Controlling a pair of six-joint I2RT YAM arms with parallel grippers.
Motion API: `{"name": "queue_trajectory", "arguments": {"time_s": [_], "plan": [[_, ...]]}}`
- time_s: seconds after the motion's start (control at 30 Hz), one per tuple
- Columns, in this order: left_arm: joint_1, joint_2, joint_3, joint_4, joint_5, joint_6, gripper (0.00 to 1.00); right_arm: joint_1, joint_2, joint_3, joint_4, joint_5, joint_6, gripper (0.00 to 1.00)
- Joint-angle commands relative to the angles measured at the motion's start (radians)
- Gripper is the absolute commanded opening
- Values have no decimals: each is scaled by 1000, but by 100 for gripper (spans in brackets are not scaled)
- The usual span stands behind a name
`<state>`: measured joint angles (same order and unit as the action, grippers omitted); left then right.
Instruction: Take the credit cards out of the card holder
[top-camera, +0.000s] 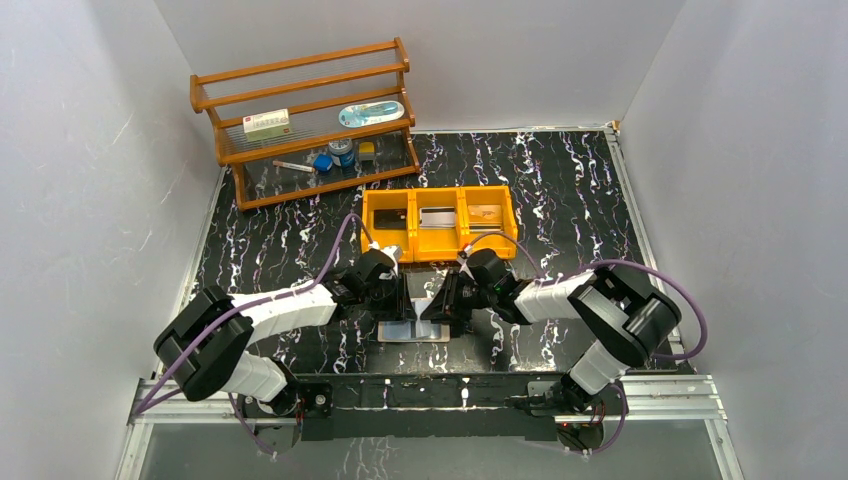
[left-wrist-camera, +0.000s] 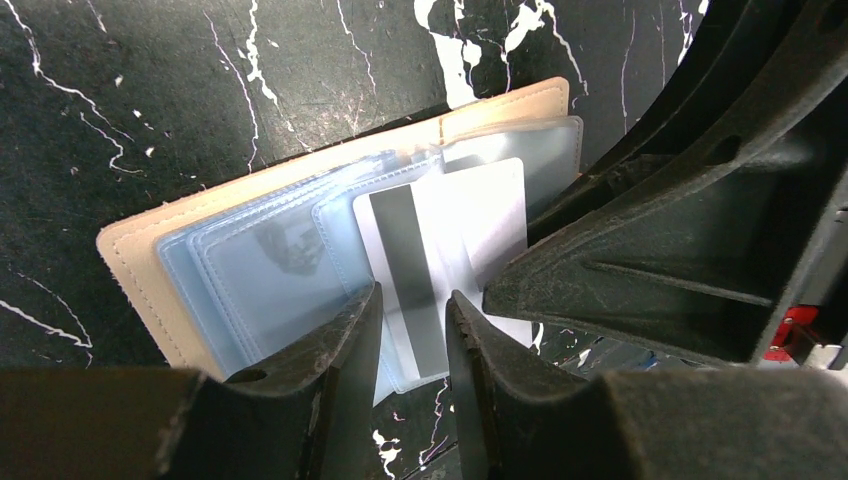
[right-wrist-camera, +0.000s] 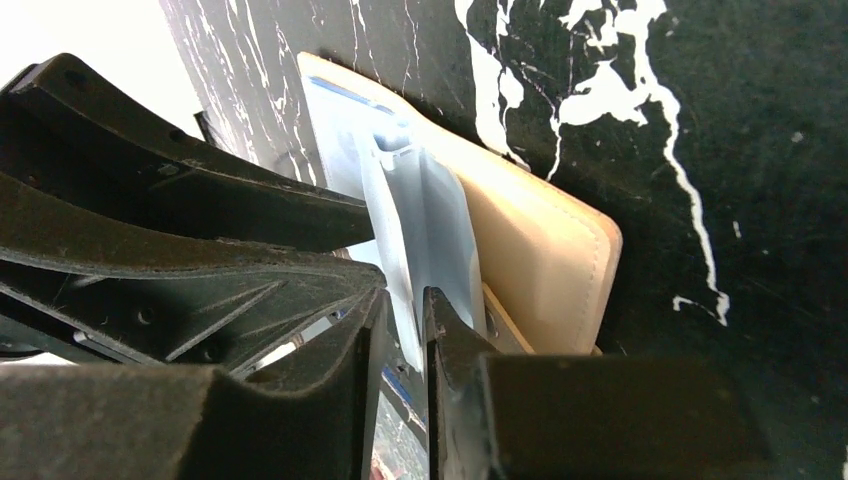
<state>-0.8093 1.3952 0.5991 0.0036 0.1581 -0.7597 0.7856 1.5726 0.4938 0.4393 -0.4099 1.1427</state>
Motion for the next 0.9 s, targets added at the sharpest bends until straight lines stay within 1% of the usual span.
{"name": "queue_trajectory", "arguments": {"time_s": [0.0, 0.1, 0.23, 0.33, 0.53, 0.6, 0.73, 0.87], "plan": [[-6, 11, -49, -127, -48, 14, 30, -3, 25, 4, 75, -40, 6, 25], [-6, 3, -52, -128, -54, 13, 30, -2, 11, 2, 44, -26, -13, 17], [-6, -2, -56, -129, -58, 13, 29, -8, -36, 0, -40, 19, -51, 13], [-6, -2, -58, -128, -60, 12, 29, -20, -73, -9, -88, 36, -75, 12], [-6, 8, -49, -126, -59, 15, 28, -36, -94, -34, -87, 13, -78, 13], [-6, 10, -47, -125, -57, 16, 28, -37, -78, -35, -59, -11, -77, 15], [-6, 8, -45, -122, -53, 16, 28, -37, -34, -30, 14, -59, -54, 24], [-7, 5, -44, -122, -51, 15, 28, -37, -6, -20, 65, -74, -40, 31]]}}
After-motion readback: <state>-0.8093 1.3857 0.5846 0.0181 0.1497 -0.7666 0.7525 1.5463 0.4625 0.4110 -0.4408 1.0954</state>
